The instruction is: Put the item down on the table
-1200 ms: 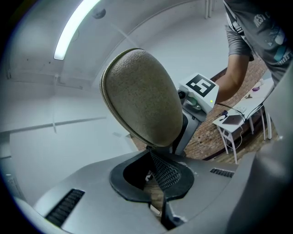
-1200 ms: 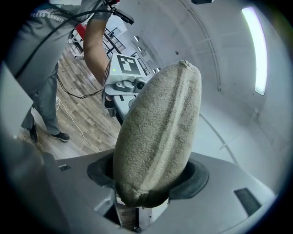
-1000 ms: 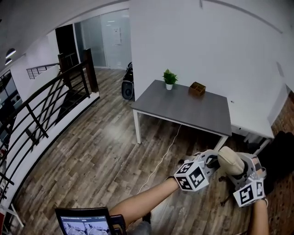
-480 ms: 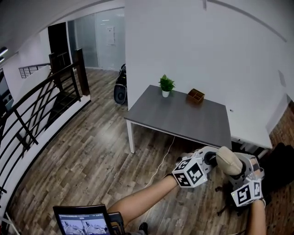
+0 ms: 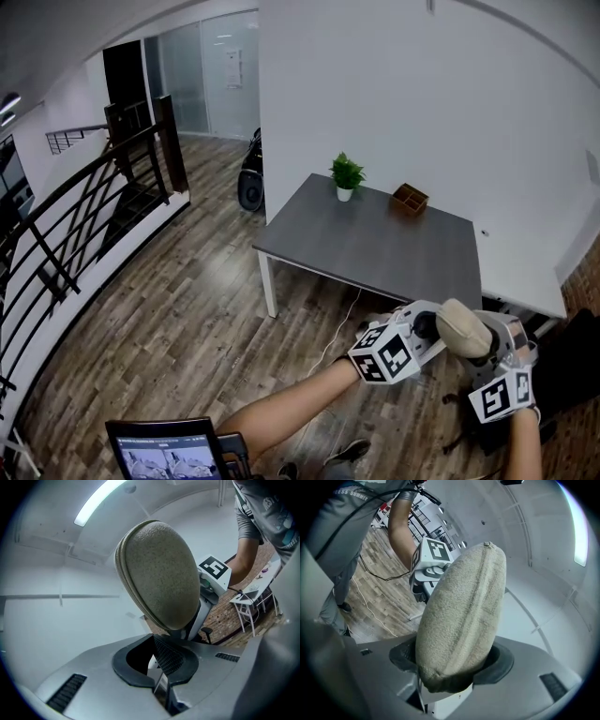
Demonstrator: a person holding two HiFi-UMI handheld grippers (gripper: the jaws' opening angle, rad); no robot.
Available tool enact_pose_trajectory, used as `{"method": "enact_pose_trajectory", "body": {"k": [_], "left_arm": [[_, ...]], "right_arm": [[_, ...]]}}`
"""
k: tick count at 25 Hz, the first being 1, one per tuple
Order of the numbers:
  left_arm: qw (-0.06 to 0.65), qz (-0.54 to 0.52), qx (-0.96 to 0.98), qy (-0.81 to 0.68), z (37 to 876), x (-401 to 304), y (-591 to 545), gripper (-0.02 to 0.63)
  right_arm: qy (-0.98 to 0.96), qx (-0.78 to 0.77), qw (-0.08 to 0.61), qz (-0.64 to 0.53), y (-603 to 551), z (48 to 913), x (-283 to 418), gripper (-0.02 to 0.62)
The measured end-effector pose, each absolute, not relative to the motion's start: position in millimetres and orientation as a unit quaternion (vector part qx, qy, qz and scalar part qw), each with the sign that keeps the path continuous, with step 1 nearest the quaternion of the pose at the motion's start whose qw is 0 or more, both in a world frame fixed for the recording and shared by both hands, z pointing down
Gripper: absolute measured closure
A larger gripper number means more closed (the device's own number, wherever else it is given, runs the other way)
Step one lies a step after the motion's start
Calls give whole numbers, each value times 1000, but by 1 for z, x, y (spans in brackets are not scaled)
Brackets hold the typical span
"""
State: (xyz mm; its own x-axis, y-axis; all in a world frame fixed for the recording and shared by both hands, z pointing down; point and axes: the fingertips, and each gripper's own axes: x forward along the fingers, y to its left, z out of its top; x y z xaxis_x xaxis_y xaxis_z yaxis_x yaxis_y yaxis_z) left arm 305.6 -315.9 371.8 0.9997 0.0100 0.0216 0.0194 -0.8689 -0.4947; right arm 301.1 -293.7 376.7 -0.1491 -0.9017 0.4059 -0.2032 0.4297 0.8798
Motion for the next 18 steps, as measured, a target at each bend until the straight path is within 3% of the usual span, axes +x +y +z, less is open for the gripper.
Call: {"method": "enact_pose_trajectory", "body": {"k": [5,11,18], "left_arm": [[256,-16,-966,-2,365,324,-337,609],[254,-28,-967,3,382,437,-414,609],[258,-33,-965,17,376,511,-464,609]], "right_arm": [[-684,408,497,-344,-315,372,320,330],[-695,400,492,-339,-395,392,433,330],[-701,394,480,-350,-448,385,509,330]]}}
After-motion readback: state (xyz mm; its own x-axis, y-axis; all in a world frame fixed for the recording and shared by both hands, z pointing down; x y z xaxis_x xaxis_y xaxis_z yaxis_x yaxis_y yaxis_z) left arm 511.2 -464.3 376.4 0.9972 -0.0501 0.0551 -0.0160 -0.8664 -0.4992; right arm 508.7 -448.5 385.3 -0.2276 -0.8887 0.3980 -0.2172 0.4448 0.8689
